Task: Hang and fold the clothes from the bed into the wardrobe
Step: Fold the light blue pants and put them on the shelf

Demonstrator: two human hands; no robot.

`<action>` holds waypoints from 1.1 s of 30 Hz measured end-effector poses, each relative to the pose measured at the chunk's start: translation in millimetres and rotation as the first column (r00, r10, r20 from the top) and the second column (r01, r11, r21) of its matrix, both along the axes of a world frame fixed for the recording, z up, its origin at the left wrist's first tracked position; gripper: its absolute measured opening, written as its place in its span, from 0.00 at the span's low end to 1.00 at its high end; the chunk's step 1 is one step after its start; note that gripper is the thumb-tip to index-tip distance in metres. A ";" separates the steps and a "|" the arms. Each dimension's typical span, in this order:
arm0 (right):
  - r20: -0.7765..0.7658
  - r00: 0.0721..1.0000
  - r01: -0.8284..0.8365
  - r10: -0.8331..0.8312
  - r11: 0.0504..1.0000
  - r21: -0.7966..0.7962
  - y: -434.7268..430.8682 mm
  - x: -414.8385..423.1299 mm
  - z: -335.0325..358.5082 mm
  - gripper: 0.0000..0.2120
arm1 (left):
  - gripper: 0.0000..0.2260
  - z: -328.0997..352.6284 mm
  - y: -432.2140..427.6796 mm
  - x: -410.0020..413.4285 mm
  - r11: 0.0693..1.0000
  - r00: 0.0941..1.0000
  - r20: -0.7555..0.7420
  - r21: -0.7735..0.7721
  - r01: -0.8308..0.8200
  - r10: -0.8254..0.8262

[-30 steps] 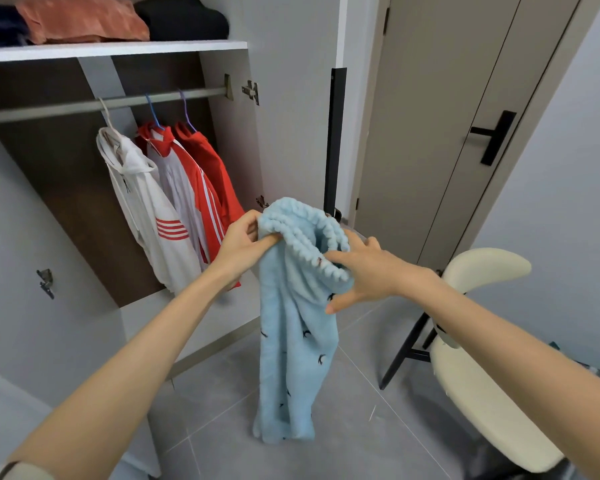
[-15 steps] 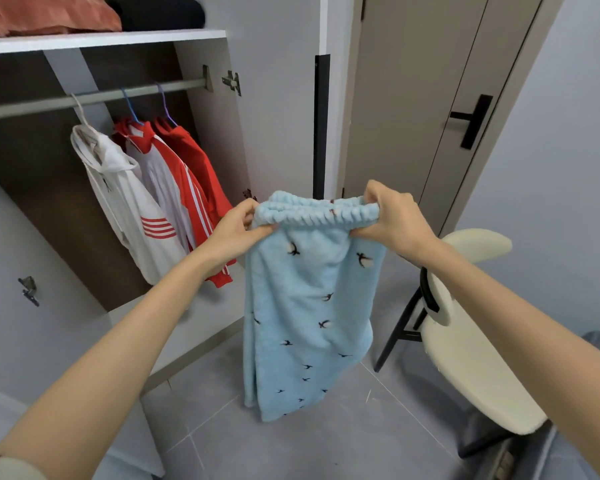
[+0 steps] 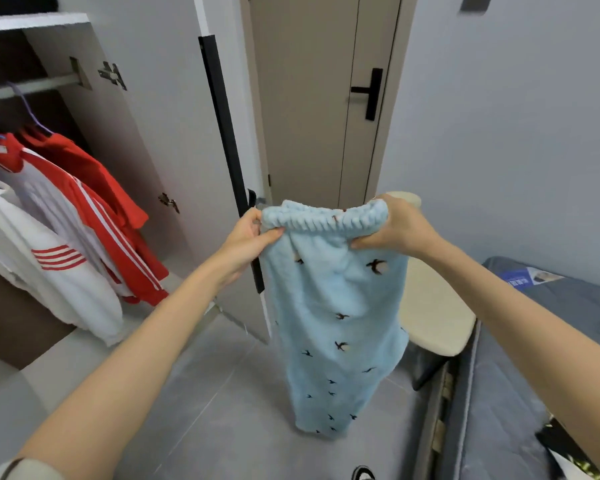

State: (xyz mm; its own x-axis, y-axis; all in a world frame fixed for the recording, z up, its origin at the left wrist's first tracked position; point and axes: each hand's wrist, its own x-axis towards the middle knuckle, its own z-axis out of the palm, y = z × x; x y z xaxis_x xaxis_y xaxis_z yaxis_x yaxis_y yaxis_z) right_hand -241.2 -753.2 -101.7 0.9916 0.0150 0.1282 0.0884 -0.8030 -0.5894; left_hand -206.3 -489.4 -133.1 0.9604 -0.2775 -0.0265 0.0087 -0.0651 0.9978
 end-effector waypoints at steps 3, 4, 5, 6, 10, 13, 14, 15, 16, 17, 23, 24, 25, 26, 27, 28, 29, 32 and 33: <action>0.000 0.999 0.035 -0.035 0.998 -0.055 -34.3 -12.3 -4.6 0.21 | 0.10 -5.3 -28.2 4.9 0.986 0.994 0.023 0.127 0.104 -0.108; 0.013 0.999 0.051 -0.051 0.997 -0.053 -45.3 -14.8 -6.5 0.21 | 0.10 -6.1 -38.6 6.8 0.976 0.988 0.037 0.167 0.140 -0.148; 0.020 0.997 0.076 -0.075 0.996 -0.043 -56.9 -16.9 -8.6 0.20 | 0.11 -6.4 -49.8 9.1 0.966 0.982 0.049 0.193 0.169 -0.182; 0.015 0.994 0.112 -0.111 0.994 -0.022 -69.0 -18.1 -11.7 0.17 | 0.12 -6.3 -61.5 11.4 0.959 0.976 0.062 0.208 0.191 -0.208; 0.011 0.975 0.220 -0.220 0.975 -0.020 -120.1 -21.5 -18.3 0.13 | 0.15 -5.9 -116.4 19.7 0.932 0.951 0.124 0.269 0.242 -0.283; 0.034 0.953 0.303 -0.301 0.951 -0.068 -160.4 -19.0 -21.8 0.15 | 0.18 -6.3 -164.9 32.3 0.920 0.930 0.212 0.319 0.225 -0.301; 0.025 0.949 0.315 -0.314 0.946 -0.069 -174.8 -16.3 -23.9 0.15 | 0.19 -6.5 -181.6 37.1 0.919 0.926 0.234 0.336 0.209 -0.296; 0.015 0.946 0.324 -0.324 0.943 -0.080 -188.5 -13.9 -26.0 0.14 | 0.20 -7.1 -197.5 41.5 0.914 0.923 0.251 0.357 0.192 -0.292; 0.009 0.942 0.334 -0.335 0.937 -0.099 -201.2 -11.4 -27.4 0.14 | 0.21 -8.1 -213.1 46.0 0.909 0.920 0.264 0.378 0.178 -0.290; 0.005 0.938 0.344 -0.346 0.932 -0.115 -212.4 -9.5 -27.8 0.14 | 0.22 -9.1 -227.2 50.7 0.902 0.917 0.271 0.396 0.172 -0.294; 0.012 0.906 0.421 -0.423 0.899 -0.117 -262.7 -0.4 -25.8 0.14 | 0.12 -9.2 -293.8 78.4 0.846 0.868 0.327 0.504 0.174 -0.374; 0.016 0.900 0.434 -0.436 0.893 -0.120 -269.9 3.1 -25.2 0.15 | 0.11 -8.3 -303.0 84.2 0.844 0.871 0.321 0.508 0.174 -0.373; 0.000 0.893 0.448 -0.449 0.889 -0.092 -276.3 7.0 -24.0 0.17 | 0.11 -6.6 -311.6 90.3 0.845 0.880 0.297 0.502 0.186 -0.370; -0.024 0.889 0.456 -0.458 0.889 -0.044 -283.3 11.7 -23.2 0.19 | 0.10 -4.3 -320.5 96.4 0.849 0.892 0.261 0.486 0.207 -0.368; -0.042 0.885 0.464 -0.464 0.886 -0.003 -290.3 16.9 -22.0 0.21 | 0.10 -1.8 -329.5 102.9 0.852 0.900 0.230 0.471 0.229 -0.370; -0.049 0.883 0.469 -0.467 0.883 0.021 -297.3 23.3 -20.7 0.22 | 0.09 0.3 -339.1 110.3 0.853 0.903 0.212 0.460 0.246 -0.374; -0.052 0.882 0.471 -0.469 0.881 0.040 -304.0 29.6 -19.1 0.23 | 0.09 1.7 -348.6 118.2 0.856 0.904 0.203 0.450 0.255 -0.377; -0.049 0.884 0.468 -0.466 0.873 0.139 -325.3 52.8 -19.8 0.23 | 0.09 2.4 -378.8 144.1 0.880 0.917 0.181 0.396 0.263 -0.355; -0.044 0.877 0.478 -0.478 0.862 0.170 -333.0 61.6 -21.9 0.22 | 0.08 1.1 -388.9 154.2 0.885 0.919 0.174 0.380 0.269 -0.354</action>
State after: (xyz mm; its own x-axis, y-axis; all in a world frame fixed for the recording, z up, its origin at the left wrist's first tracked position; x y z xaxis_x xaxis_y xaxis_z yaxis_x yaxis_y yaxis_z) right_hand -179.6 -1086.2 -123.6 0.8716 -0.4826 0.0854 -0.2805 -0.6342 -0.7205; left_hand -52.1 -878.3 -132.1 0.8152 -0.5779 0.0380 -0.2980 -0.3623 0.8832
